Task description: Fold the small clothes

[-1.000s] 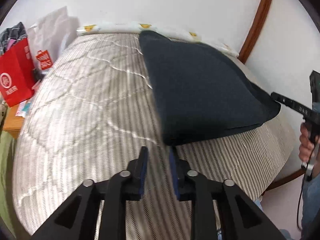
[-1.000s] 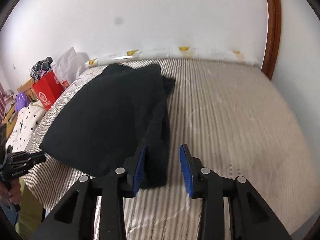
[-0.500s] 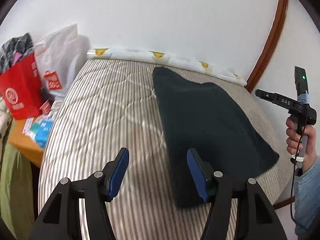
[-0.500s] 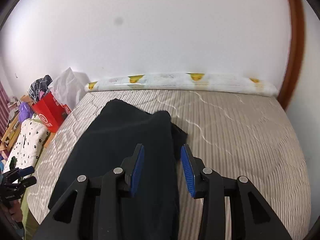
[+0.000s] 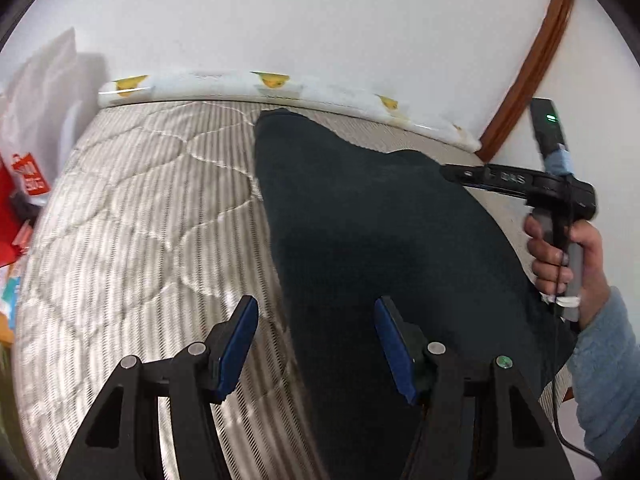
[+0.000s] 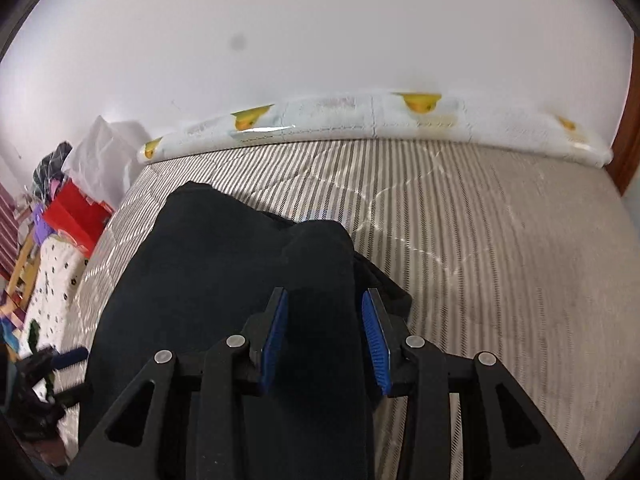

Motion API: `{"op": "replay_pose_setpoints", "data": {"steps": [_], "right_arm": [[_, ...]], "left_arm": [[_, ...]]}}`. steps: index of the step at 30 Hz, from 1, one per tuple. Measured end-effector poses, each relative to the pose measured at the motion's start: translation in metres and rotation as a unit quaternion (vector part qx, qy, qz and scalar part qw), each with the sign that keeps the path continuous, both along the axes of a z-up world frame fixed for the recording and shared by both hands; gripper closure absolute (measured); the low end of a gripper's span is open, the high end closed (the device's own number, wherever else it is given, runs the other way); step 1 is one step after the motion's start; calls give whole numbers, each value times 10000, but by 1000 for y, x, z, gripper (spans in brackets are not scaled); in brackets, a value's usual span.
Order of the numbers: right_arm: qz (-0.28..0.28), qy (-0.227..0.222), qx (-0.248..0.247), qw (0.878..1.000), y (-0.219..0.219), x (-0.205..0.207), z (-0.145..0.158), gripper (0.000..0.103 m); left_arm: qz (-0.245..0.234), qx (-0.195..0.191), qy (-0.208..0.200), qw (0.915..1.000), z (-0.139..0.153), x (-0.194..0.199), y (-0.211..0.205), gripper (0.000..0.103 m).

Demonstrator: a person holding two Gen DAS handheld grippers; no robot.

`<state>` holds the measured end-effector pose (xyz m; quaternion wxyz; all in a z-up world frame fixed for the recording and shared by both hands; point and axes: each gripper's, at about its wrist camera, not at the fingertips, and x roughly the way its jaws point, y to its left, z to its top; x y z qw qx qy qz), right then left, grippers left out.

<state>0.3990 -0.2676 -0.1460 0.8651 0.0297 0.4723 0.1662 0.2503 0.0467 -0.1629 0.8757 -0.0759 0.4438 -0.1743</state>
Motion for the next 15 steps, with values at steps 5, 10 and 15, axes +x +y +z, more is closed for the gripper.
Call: {"op": "replay_pose_setpoints", "data": {"steps": [5,10,15], "right_arm": [[-94,217,105,9997,8,23,-11,64],[-60,482,-25,9988,17,37,-27,84],[-367,-338,83,9987,-3,20,-12,95]], "left_arm": [[-56,-179,103,9998,-12,5,1,40],[-104,-204,85,9997,-13,8,-2,39],[-154,-274,-25,9995,-9,10,-4,38]]}}
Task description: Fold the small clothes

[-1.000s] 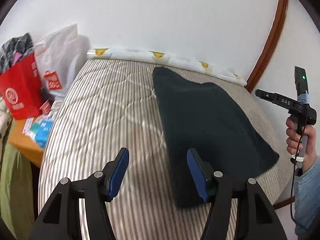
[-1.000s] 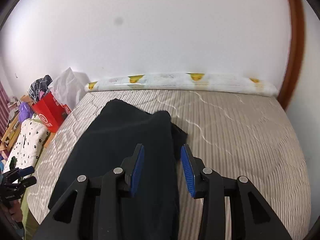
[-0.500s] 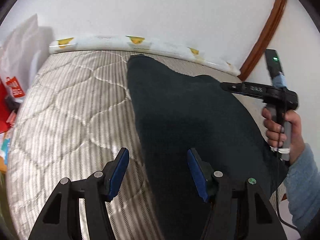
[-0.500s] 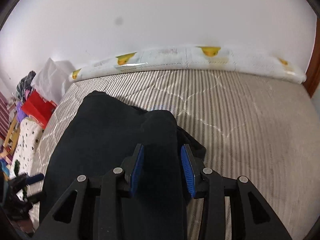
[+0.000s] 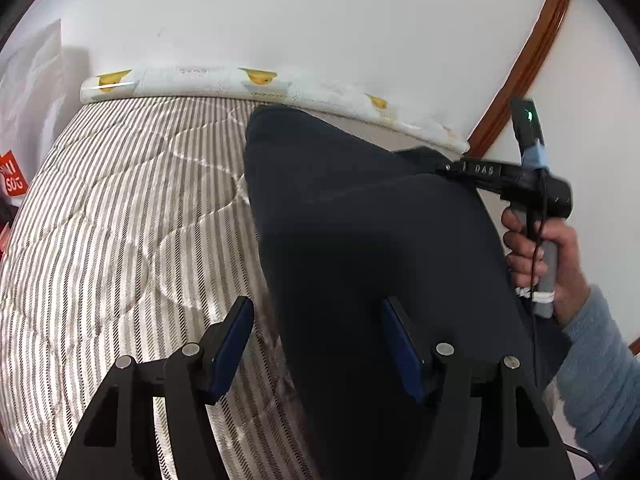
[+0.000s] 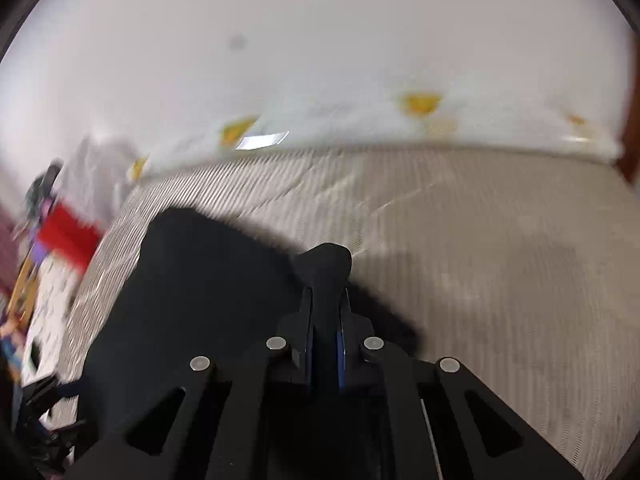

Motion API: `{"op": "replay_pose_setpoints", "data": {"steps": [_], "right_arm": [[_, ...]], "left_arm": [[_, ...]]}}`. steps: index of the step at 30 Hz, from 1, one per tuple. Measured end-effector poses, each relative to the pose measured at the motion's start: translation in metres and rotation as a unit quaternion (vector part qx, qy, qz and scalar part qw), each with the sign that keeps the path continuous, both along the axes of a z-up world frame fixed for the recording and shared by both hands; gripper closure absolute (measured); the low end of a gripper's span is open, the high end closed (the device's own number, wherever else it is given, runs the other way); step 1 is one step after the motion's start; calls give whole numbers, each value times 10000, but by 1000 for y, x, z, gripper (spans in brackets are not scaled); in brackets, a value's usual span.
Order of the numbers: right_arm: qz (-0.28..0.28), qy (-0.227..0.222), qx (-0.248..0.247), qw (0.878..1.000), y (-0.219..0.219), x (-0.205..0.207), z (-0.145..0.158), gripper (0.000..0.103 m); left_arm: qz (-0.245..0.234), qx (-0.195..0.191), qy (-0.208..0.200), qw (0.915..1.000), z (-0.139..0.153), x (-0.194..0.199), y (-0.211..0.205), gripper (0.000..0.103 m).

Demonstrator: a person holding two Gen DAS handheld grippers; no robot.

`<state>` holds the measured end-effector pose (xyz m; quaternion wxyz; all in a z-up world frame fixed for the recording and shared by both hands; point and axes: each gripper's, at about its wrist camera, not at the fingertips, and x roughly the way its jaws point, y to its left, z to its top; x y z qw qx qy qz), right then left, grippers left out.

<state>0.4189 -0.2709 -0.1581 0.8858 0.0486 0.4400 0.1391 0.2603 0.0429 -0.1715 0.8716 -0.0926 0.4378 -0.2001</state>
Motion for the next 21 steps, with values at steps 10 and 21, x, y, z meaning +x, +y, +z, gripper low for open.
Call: {"op": "replay_pose_setpoints", "data": {"steps": [10,21], "right_arm": [[-3,241,-394,9989,-7,-9,3,71],[525,92,-634,9966,-26,-149,16,69]], "left_arm": [[59,193,58,9998,2,-10,-5,39],[300,670,70,9973,9,-57,-21,39]]}}
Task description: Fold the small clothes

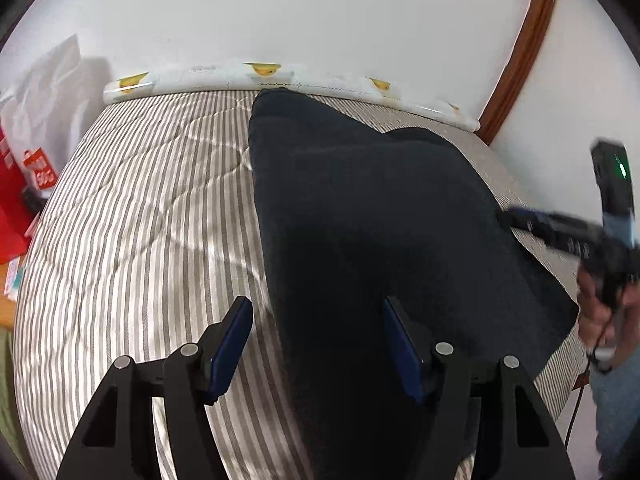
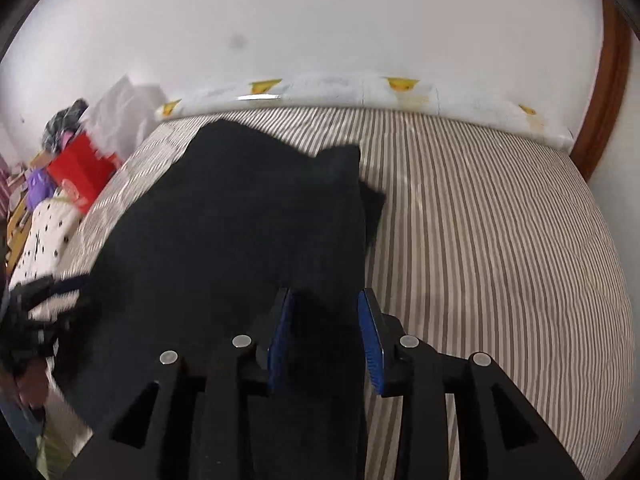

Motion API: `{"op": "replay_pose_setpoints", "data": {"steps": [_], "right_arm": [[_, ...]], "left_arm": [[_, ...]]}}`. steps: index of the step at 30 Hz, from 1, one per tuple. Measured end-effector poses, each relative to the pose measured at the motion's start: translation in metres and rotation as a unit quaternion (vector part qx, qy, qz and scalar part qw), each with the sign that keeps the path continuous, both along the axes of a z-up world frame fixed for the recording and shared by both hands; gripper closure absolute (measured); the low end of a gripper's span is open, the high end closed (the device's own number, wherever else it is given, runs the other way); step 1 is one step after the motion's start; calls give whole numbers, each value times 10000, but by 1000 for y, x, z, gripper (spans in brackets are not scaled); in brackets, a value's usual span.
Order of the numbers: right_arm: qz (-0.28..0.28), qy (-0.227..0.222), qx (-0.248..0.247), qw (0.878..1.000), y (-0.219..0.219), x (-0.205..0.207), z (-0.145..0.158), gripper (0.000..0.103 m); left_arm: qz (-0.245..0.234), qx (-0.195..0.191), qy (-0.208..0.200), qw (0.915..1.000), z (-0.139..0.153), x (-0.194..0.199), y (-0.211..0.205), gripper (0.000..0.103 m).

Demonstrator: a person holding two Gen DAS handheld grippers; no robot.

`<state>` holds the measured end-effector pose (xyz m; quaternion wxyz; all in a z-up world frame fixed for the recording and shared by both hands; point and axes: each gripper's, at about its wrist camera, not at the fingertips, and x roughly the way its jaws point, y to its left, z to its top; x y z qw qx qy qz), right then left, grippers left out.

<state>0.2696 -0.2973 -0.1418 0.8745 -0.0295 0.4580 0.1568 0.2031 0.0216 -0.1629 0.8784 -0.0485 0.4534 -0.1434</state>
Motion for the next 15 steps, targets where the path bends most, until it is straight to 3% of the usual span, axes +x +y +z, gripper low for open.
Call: {"op": "replay_pose_setpoints", "data": {"steps": [9,15], "right_arm": [[-386,-71,239,9989,-26,-77,-23,69],[-615,-140,235,9977,-37,-106,-17,69]], "left_arm": [[242,75,63,9997,3,-45,-5,39],[365,-21,170,9992,1,-68,-4,39]]}}
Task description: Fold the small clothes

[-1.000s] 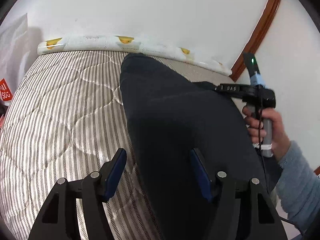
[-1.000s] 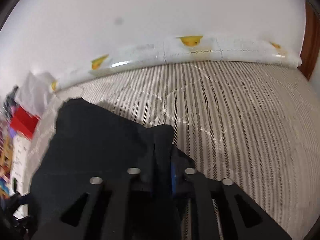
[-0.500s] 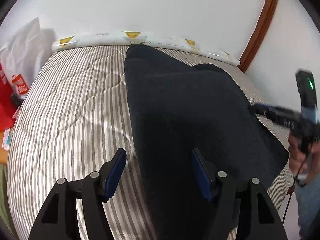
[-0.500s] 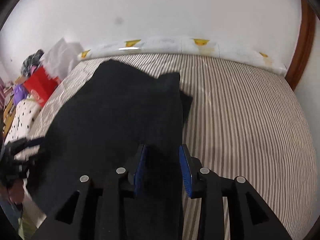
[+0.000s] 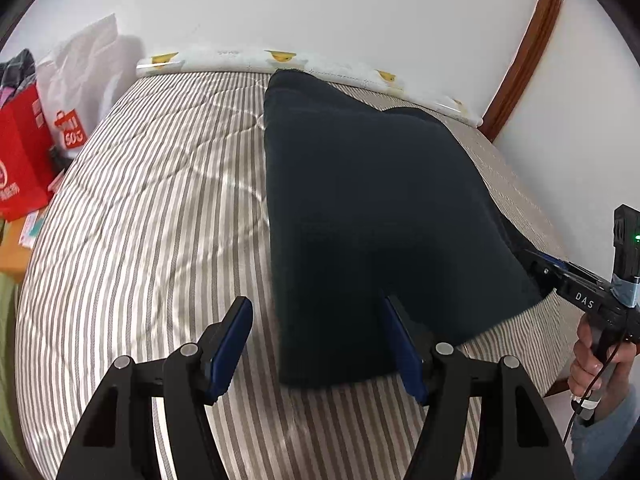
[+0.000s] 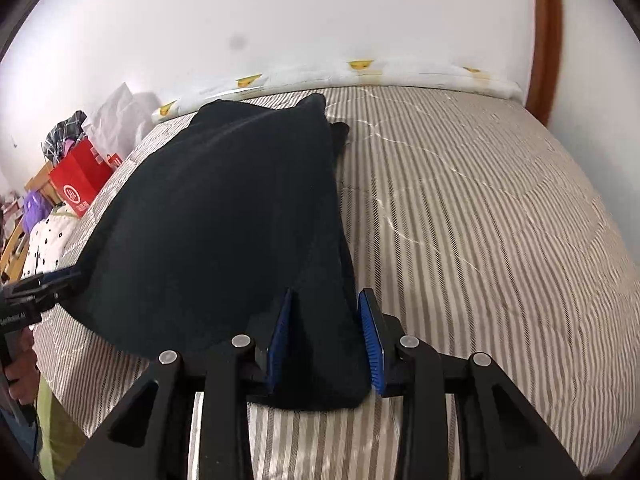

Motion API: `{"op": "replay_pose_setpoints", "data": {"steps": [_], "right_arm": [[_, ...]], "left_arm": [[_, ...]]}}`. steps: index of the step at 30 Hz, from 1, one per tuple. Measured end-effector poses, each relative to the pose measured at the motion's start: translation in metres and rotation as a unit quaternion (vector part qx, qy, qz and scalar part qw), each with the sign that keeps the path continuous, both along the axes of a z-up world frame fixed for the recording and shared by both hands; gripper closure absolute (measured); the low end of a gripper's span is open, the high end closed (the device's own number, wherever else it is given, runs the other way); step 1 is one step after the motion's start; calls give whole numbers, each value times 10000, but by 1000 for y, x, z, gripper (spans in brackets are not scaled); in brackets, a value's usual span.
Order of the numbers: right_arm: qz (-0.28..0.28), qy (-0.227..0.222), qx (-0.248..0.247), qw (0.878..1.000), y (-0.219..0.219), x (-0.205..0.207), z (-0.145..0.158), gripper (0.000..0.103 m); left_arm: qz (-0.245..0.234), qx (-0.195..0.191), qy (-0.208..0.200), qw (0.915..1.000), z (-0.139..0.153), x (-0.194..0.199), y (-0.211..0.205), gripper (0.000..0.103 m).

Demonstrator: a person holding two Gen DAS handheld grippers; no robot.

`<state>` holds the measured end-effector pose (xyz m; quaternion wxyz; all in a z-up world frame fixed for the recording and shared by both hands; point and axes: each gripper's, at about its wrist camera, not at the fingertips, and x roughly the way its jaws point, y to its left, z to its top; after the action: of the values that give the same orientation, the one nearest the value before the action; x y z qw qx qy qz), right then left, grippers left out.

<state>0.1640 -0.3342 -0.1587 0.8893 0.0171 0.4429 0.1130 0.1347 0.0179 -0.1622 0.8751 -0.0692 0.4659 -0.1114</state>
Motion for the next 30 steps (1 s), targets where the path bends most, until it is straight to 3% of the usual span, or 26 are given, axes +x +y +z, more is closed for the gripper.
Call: {"op": "replay_pose_setpoints", "data": {"steps": [7,13,15,23,27,30], "right_arm": [[-69,-1,-91,9999,-8,-25,7,69],[-222,-204,-157,9994,-16,-45,35,68],[-301,-346,-185,9988,-18,-51,52,62],[-347,-810,-268,9957,-21,-94,114,32],[-392,-939,-245,9945,-23,-112,130,32],[-545,-1014,-237,9931,-27,-129,139,14]], "left_arm": [[101,92,173,9998,1,-29,-4,39],[198,271,-129,9994,33,-55,-6,39],[218,329,-233,9989,46,-65,-8,37],[361,667,-964,9924,99,-120,-10,12],[444,700,-963,9919,107,-137,-3,9],[577,739,-1065,9899,111,-148,1,8]]}}
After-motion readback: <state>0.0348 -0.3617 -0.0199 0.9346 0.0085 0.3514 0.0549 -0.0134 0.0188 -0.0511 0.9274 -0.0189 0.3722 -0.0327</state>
